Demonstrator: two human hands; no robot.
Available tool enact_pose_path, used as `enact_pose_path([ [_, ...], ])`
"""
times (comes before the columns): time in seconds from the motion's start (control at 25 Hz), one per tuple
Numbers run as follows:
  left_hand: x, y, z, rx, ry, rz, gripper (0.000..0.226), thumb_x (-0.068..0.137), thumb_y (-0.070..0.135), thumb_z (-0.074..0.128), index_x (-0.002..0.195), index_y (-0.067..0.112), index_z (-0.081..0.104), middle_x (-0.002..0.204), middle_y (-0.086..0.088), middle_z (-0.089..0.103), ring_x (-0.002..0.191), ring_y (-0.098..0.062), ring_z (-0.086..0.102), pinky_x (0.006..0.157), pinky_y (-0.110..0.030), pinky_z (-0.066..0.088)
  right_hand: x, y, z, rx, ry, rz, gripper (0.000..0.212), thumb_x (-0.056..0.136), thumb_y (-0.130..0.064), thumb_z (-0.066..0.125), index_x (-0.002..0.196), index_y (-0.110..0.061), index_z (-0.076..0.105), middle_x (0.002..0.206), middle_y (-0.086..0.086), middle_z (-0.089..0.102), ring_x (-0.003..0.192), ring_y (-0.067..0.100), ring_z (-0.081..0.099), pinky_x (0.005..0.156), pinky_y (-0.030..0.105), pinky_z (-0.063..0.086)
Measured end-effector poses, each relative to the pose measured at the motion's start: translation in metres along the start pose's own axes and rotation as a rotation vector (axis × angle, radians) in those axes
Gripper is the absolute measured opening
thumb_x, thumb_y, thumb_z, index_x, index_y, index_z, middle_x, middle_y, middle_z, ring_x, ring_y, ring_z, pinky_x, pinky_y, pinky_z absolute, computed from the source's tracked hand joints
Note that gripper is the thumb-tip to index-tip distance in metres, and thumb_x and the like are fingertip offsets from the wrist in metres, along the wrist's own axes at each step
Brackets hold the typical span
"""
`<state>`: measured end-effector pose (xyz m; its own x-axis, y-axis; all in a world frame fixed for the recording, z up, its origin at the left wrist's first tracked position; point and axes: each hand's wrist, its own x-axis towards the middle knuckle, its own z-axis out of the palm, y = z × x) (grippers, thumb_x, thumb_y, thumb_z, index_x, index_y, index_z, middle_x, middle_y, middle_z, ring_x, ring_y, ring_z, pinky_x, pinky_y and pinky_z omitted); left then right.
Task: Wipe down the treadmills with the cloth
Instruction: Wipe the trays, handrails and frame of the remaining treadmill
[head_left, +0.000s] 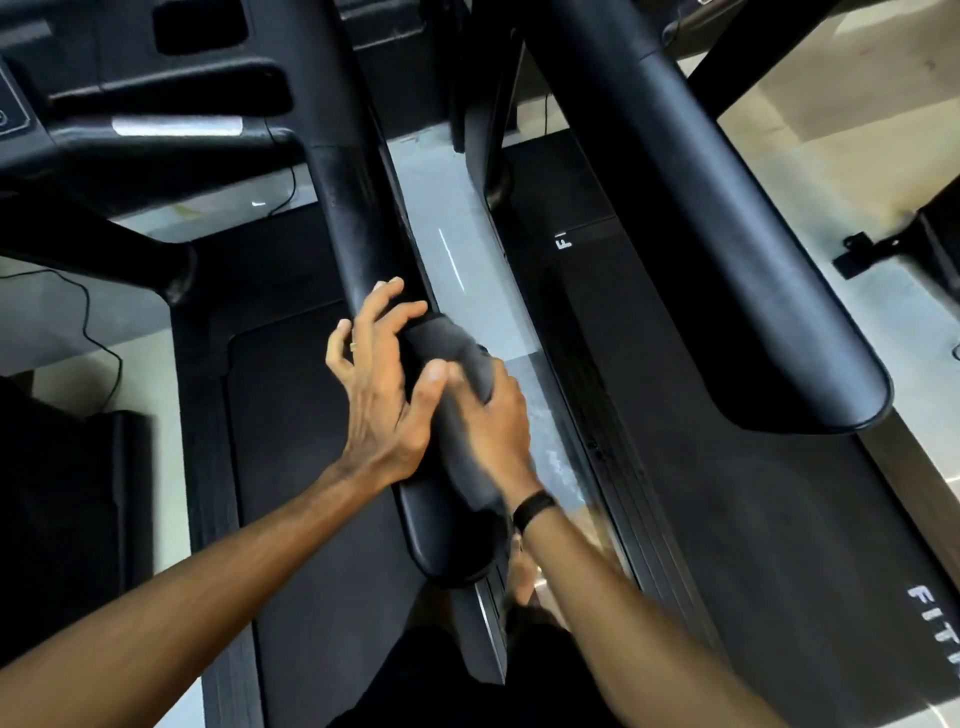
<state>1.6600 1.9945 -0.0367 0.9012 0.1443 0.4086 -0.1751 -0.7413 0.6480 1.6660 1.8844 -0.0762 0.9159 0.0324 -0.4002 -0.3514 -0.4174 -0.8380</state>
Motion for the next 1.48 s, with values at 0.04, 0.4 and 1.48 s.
enact_pose_path([
  [0.04, -0.001, 0.000, -0.001, 0.003, -0.008, 0.007, 0.055, 0.091, 0.043, 0.039, 0.132, 0.007, 0.051, 0.152, -0.007, 0.038, 0.148, -0.020, 0.029, 0.113, -0.061, 0.012, 0.014, 0.013, -0.001, 0.087, -0.038, 0.084, 0.052, 0.087, -0.076, 0.042, 0.119, -0.037, 0.055, 0.114, -0.006, 0.064, 0.111, 0.020, 0.061, 0.098, 0.045, 0.049],
  [0.4, 0.003, -0.008, -0.001, -0.185, 0.169, -0.112, 0.044, 0.091, 0.035, 0.039, 0.127, 0.013, 0.053, 0.149, -0.006, 0.045, 0.143, -0.021, 0.037, 0.113, -0.058, 0.015, -0.057, -0.033, 0.005, -0.506, 0.193, -0.099, 0.064, 0.083, -0.074, 0.020, 0.124, -0.033, 0.047, 0.117, -0.003, 0.050, 0.116, 0.021, 0.043, 0.097, 0.040, 0.033],
  [1.48, 0.203, -0.132, -0.023, -0.267, 0.094, -0.076, 0.042, 0.097, 0.037, 0.032, 0.122, 0.013, 0.056, 0.149, -0.003, 0.042, 0.148, -0.014, 0.027, 0.118, -0.051, 0.002, -0.004, -0.089, 0.045, -0.608, 0.367, 0.247, 0.061, 0.096, -0.067, 0.021, 0.130, -0.027, 0.051, 0.115, 0.002, 0.056, 0.110, 0.026, 0.052, 0.096, 0.046, 0.041],
])
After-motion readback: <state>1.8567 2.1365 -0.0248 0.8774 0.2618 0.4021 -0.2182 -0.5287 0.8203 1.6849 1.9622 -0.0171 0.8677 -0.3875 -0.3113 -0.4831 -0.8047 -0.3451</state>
